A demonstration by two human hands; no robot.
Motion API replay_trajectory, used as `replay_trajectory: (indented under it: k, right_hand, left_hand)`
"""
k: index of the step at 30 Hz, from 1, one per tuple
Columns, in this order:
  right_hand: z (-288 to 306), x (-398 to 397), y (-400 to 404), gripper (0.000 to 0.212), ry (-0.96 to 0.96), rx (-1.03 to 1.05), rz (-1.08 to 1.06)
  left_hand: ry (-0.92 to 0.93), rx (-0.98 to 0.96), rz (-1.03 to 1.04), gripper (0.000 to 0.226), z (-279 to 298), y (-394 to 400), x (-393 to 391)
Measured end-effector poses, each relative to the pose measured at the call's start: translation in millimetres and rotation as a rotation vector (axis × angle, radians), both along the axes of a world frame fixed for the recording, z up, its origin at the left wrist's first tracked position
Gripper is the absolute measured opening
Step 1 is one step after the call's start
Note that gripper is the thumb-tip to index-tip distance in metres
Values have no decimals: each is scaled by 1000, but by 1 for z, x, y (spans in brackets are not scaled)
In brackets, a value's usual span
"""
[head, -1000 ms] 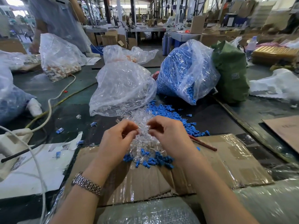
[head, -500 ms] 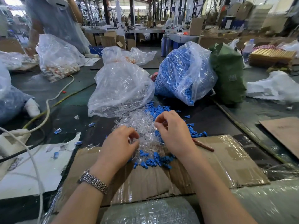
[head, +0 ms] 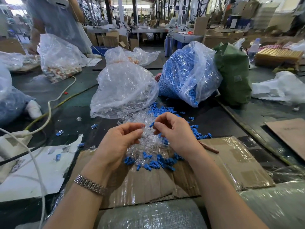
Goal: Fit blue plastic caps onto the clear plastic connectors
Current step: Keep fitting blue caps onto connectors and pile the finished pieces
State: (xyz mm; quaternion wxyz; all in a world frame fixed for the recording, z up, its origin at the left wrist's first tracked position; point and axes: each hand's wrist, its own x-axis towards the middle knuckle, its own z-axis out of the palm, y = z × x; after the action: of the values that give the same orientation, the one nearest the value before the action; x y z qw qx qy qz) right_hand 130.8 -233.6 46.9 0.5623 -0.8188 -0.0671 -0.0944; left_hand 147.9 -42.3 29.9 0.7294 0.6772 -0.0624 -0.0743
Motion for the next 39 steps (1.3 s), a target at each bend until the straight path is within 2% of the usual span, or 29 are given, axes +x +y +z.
replay_trajectory:
  k: [3,6,11,16,22,24,26,28,30,31,33,35,39]
  right_hand:
    - [2,-2,0,4,-36,39,59]
    - [1,-3,2,7,-65,46,113]
    - [-4,-2,3,10,-108,-46,132]
    - [-6,-3,7,3,-173,-185,129]
    - [-2,-6,7,5,-170,-224,188]
    - [0,-7,5,2,-118,-175,204]
    - [2,-5,-3,12,-80,-143,110]
    - [2,-1,-18,27,-33,-358,-144]
    - [0,1,-32,48,195,-725,-331]
    - [-2,1,-35,53,333,-832,-358]
    - [-6,2,-37,46,469,-883,-339]
    - [-7,2,-34,36,443,-865,-334]
    - [-4,0,-26,38,396,-880,-335]
  left_hand:
    - [78,-200,-51,25,0,3,0]
    - [118,-278,-52,24,1,3,-1]
    - [104,-295,-64,25,2,1,-3]
    - [94,-274,-77,22,4,-1,-5]
    - [126,-281,-53,22,4,0,-9]
    - [131,-292,-62,23,6,0,-9]
    - [143,-323,-71,21,7,1,-9]
    - [157,-355,-65,21,7,2,-9]
    - [170,-389,-60,23,6,3,-8]
    - [173,-407,-61,23,6,3,-8]
    - [171,-428,-64,21,6,4,-6]
    - [163,-431,-67,19,6,4,-5]
    - [168,-463,-73,19,5,6,-2]
